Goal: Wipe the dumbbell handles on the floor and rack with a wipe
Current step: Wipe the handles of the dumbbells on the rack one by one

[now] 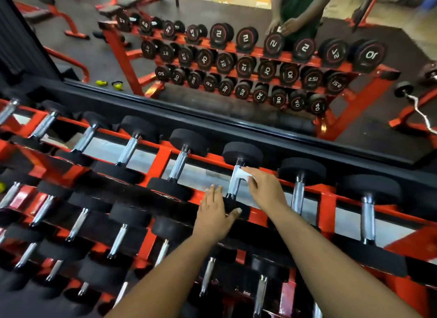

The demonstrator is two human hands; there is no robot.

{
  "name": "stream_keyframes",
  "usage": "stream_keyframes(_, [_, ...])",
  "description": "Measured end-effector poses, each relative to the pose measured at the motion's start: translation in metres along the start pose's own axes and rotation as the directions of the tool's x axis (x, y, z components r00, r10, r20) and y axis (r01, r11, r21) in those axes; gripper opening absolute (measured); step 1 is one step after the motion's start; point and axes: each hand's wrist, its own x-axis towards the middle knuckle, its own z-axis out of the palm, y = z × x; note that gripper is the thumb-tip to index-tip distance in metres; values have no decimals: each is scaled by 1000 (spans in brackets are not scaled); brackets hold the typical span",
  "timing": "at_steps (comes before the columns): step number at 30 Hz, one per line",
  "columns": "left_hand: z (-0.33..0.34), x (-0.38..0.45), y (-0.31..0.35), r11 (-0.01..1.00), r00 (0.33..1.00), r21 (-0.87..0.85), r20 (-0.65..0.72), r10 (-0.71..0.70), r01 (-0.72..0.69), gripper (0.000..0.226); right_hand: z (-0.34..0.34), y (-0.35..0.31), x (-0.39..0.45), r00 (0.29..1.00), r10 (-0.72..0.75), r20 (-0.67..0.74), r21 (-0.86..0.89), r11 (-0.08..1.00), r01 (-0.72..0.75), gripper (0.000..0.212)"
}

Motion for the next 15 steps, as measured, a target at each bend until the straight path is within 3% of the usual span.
stream_keyframes(3, [14, 4, 7, 998, 997, 12, -40, -60, 61, 99, 19, 9, 15, 986, -161, 40, -74, 984, 164, 46])
stream_keyframes(5, [18, 5, 10, 996, 995, 30, -66, -78, 80, 99, 34, 20, 20, 940, -305, 155, -158, 931, 328, 46])
stream_keyframes(8, [17, 4, 11, 993, 995, 86, -58, -76, 81, 100, 42, 33, 24, 719, -473, 509, -215, 740, 638, 48])
stream_keyframes(10, [17, 4, 13, 989, 997, 137, -55, -54, 61, 98, 31, 37, 29, 605, -495, 624, -188, 657, 731, 52])
stream_keyframes(11, [16, 3, 14, 987, 998, 156, -51, -43, 51, 98, 26, 40, 32, 584, -499, 640, -202, 625, 754, 54])
stream_keyframes(12, [18, 2, 17, 985, 998, 165, -40, -42, 48, 98, 22, 45, 34, 594, -494, 635, -244, 601, 761, 57])
stream_keyframes(15, [18, 1, 24, 983, 997, 169, -27, -69, 73, 105, 17, 49, 34, 759, -392, 519, -433, 645, 629, 74])
